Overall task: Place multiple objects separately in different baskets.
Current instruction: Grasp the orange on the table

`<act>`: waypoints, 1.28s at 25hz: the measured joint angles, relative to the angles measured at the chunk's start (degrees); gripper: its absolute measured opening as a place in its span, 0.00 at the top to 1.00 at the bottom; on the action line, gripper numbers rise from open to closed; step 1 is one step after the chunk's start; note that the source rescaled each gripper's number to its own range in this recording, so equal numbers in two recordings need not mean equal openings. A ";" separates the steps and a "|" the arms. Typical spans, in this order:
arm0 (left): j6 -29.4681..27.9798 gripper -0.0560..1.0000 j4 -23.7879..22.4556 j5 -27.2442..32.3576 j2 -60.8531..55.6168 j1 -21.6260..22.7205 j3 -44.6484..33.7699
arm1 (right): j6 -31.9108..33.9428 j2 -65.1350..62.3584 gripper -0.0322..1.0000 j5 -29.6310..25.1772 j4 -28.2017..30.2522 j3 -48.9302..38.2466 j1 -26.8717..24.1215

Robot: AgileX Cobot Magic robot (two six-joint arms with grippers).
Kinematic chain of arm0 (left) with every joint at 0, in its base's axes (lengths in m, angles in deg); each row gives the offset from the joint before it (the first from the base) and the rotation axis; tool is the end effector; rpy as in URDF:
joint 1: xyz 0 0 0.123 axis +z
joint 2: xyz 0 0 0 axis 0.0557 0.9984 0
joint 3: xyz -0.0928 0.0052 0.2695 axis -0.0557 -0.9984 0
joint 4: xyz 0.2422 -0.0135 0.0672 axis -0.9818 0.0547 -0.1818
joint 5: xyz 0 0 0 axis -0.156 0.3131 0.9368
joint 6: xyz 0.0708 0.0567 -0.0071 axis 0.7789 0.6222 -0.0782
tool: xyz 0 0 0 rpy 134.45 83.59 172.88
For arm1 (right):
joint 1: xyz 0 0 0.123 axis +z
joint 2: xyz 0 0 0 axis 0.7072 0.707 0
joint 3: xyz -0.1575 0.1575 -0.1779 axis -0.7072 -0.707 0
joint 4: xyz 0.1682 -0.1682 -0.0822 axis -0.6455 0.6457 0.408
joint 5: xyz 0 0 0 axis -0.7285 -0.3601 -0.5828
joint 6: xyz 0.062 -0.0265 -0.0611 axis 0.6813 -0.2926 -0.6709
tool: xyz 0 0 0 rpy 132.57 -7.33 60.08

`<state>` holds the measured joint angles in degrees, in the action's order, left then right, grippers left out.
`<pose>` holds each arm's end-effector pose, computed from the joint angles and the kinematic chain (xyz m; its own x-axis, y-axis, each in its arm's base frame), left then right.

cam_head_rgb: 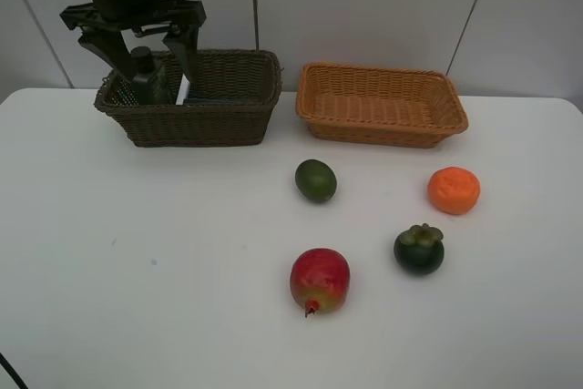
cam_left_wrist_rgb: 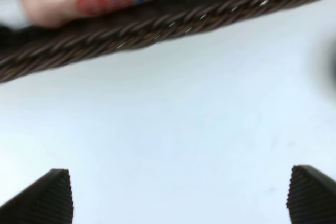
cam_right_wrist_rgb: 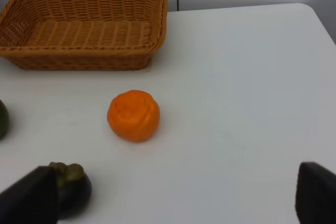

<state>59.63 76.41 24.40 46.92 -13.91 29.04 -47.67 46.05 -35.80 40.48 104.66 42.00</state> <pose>0.3870 -0.1253 0.2763 -0.9590 0.1627 -0.2320 0.1888 0.9774 -0.0949 -0.0075 -0.0007 0.2790 -0.4500 0.0243 -0.8927 0.0639 0.9979 -0.0051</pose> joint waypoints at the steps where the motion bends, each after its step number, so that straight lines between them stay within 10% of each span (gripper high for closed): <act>1: -0.29 0.00 -1.26 0.00 -1.80 0.13 -1.65 | 0.00 0.00 0.00 0.00 0.00 0.00 0.00; 12: -2.96 0.00 -4.63 0.04 -24.47 10.57 -21.03 | 0.00 0.00 0.00 0.00 0.00 0.00 0.00; 32: 2.13 0.00 -4.63 0.02 -84.79 11.11 -57.96 | 0.00 0.00 0.00 0.00 0.00 0.00 0.00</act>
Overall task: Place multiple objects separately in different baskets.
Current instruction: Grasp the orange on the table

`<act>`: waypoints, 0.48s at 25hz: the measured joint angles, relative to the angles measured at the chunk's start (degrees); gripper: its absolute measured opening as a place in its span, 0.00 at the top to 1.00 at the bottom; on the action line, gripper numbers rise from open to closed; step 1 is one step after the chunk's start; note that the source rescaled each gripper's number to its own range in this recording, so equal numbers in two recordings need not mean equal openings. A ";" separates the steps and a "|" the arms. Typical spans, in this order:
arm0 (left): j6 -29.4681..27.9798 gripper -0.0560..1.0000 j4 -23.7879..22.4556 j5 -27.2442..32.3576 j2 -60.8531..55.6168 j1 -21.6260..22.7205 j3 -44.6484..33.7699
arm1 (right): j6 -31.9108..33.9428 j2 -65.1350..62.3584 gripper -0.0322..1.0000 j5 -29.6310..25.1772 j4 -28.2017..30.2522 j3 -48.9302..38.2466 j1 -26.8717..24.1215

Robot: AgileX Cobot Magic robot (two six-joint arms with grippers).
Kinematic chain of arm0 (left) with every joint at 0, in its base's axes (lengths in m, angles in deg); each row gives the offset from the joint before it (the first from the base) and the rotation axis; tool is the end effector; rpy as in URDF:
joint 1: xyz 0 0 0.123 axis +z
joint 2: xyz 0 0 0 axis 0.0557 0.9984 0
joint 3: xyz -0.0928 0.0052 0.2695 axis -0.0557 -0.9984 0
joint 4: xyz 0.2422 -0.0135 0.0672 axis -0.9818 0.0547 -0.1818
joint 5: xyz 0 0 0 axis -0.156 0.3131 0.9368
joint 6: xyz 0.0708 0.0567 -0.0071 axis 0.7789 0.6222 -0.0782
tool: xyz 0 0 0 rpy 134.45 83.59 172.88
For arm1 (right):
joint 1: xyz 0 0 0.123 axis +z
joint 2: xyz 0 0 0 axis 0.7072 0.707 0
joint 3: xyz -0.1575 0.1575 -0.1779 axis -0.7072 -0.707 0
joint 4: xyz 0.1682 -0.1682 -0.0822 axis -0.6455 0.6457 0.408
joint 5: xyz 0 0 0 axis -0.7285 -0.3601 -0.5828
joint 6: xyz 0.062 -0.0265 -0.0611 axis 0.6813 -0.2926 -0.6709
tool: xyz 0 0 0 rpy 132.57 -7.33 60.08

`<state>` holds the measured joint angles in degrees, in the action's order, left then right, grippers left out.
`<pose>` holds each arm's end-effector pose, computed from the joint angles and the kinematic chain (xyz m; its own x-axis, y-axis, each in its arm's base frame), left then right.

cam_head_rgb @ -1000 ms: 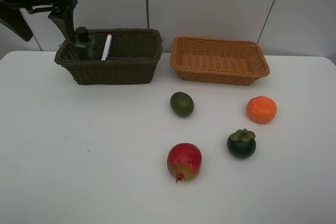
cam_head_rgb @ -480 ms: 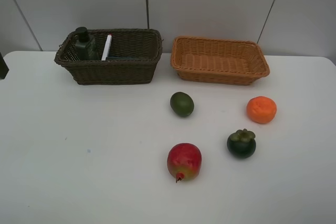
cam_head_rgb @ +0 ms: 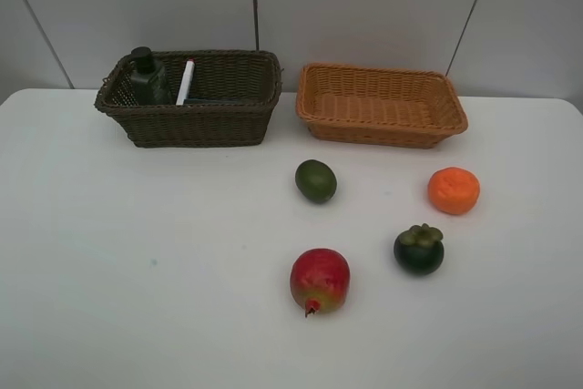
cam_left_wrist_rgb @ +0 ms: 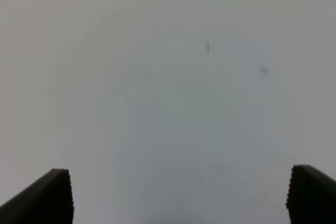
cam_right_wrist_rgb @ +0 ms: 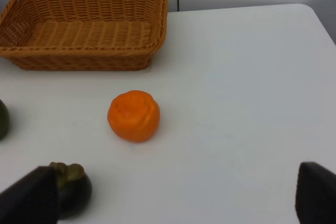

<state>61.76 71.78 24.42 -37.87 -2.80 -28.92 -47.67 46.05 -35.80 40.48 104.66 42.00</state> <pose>0.0495 -0.0043 0.3138 -0.7577 0.0188 -0.6523 0.0532 0.9980 -0.0331 -0.0075 -0.0007 0.2790 -0.4500 0.0243 -0.8927 0.0639 0.9979 -0.0051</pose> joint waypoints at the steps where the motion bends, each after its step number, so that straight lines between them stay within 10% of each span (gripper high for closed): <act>1: 0.80 0.00 0.00 -0.43 -3.43 0.00 -1.07 | 0.00 0.00 0.00 0.00 0.00 0.00 0.00; 12: 3.20 0.00 0.00 -4.71 -24.39 0.00 -9.26 | 0.00 0.00 0.00 0.00 0.00 0.00 0.00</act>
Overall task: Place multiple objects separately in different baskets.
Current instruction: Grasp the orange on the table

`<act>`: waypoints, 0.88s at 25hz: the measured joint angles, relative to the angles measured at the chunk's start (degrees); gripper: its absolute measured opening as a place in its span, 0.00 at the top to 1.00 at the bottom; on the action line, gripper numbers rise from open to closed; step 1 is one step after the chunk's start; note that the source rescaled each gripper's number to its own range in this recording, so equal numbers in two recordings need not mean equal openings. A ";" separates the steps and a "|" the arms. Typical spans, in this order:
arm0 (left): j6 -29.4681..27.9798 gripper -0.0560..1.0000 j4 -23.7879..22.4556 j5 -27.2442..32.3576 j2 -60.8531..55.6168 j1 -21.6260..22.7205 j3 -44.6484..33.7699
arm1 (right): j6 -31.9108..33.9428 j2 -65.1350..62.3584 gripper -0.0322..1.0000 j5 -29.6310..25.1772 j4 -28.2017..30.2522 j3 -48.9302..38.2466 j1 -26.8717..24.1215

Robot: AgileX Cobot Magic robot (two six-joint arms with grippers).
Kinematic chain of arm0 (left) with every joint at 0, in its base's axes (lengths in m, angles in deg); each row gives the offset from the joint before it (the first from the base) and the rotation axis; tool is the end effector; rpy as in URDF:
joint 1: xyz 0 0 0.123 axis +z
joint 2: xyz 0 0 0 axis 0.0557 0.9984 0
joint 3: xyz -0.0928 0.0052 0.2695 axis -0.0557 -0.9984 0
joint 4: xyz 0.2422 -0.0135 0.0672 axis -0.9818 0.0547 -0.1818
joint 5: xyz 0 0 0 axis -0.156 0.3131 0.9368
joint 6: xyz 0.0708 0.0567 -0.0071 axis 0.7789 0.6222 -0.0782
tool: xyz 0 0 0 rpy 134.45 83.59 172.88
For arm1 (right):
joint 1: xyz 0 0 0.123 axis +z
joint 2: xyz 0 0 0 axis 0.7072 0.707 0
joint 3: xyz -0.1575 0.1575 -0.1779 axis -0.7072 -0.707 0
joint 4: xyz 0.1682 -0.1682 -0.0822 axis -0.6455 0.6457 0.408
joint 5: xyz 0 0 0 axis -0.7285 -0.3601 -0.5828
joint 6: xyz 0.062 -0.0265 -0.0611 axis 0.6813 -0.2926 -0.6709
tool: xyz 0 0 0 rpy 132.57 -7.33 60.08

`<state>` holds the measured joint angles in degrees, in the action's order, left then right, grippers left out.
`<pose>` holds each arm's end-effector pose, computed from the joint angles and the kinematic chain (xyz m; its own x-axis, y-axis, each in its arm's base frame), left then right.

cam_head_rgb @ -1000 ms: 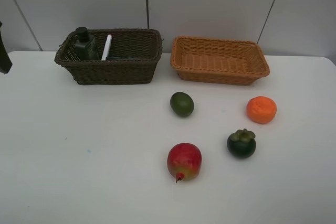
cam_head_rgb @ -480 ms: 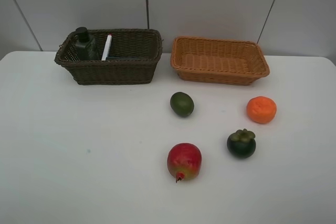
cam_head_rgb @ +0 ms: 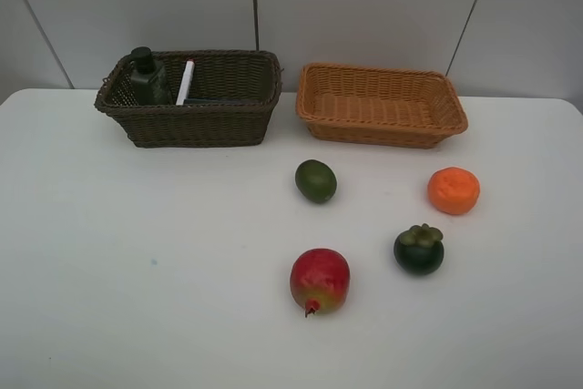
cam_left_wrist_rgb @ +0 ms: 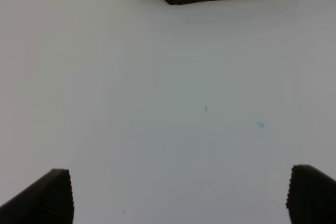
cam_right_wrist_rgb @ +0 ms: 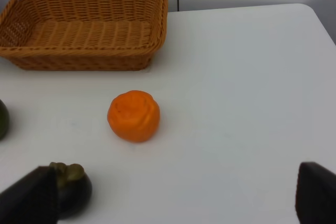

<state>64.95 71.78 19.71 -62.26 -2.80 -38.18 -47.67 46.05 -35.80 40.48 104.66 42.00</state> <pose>-0.0084 0.0017 0.2818 -0.4884 0.0471 -0.8713 0.0953 0.9954 0.0004 -0.0075 -0.0007 0.2790 -0.4500 0.0243 -0.8927 0.0639 0.9979 -0.0051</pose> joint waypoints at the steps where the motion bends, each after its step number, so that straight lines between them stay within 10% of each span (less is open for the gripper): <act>1: 0.46 0.00 0.00 -0.81 -0.80 0.00 -0.34 | 0.00 0.00 0.00 0.00 0.00 0.00 0.00; 22: 0.46 0.00 0.04 -2.56 -1.26 0.00 -1.36 | 0.00 0.00 0.00 0.00 0.00 0.00 0.00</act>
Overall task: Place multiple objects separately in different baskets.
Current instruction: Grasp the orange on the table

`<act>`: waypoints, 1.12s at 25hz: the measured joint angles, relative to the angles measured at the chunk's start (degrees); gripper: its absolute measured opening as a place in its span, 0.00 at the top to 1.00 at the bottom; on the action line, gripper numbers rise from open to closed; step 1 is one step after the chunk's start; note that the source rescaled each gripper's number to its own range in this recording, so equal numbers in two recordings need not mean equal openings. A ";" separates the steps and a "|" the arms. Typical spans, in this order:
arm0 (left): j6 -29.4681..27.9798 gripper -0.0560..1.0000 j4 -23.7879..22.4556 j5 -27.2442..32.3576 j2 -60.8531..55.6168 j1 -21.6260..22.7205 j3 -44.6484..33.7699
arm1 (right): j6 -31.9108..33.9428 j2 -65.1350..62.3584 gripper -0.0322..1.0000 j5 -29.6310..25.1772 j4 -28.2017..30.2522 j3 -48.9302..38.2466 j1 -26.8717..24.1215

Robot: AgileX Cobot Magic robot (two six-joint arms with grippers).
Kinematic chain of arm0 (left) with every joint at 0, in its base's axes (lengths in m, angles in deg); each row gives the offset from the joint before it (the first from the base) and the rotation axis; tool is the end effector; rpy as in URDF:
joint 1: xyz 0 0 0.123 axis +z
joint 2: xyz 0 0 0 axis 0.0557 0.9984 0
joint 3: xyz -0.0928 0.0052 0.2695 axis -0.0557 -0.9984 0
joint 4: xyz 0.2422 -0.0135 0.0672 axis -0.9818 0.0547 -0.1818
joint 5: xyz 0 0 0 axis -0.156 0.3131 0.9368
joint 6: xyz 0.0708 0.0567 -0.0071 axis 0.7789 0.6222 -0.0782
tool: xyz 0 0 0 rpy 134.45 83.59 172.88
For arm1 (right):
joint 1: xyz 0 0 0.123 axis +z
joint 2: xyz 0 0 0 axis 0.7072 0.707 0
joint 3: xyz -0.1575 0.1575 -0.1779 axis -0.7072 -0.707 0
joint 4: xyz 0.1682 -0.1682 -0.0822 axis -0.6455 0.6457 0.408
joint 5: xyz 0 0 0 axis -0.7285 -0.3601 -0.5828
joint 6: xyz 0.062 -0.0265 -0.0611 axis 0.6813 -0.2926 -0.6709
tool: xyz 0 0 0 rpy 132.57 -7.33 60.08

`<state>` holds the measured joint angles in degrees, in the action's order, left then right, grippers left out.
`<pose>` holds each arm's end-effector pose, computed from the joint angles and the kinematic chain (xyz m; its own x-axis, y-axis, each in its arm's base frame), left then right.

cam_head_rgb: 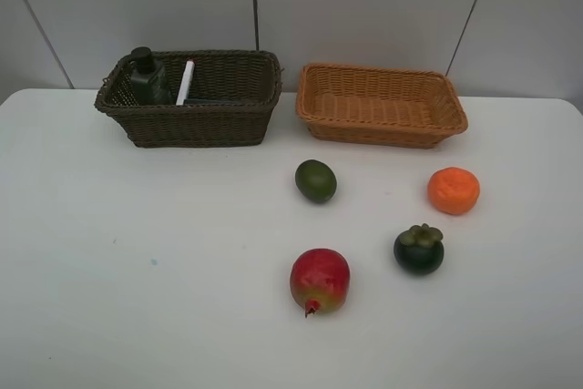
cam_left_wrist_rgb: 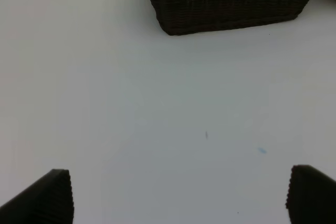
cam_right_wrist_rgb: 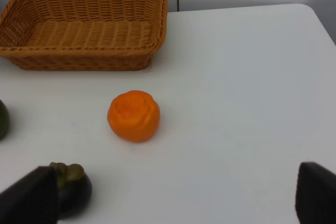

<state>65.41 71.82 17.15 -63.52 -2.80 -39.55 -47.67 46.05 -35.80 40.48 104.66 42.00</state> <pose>-0.0071 0.0015 0.2786 -0.4501 0.0512 -0.8915 0.0996 0.9950 0.0068 -0.0075 -0.0007 0.2790 -0.4500 0.0243 -0.8927 0.0639 0.9979 -0.0051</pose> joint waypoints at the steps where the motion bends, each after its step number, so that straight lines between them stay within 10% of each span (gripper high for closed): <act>1: 0.00 0.00 0.00 0.00 0.00 0.00 0.00 | 0.00 0.00 0.00 0.00 0.00 0.00 0.00; 18: 0.00 0.00 0.00 0.00 0.00 2.88 0.00 | 1.25 0.74 0.00 0.00 0.59 0.00 0.00; 28: 0.00 0.00 0.00 -0.15 0.00 2.88 0.00 | 6.86 38.55 0.00 3.22 3.48 5.87 0.00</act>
<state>65.41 71.82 17.00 -63.52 0.08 -39.55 -40.81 84.60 -32.59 43.96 110.53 42.00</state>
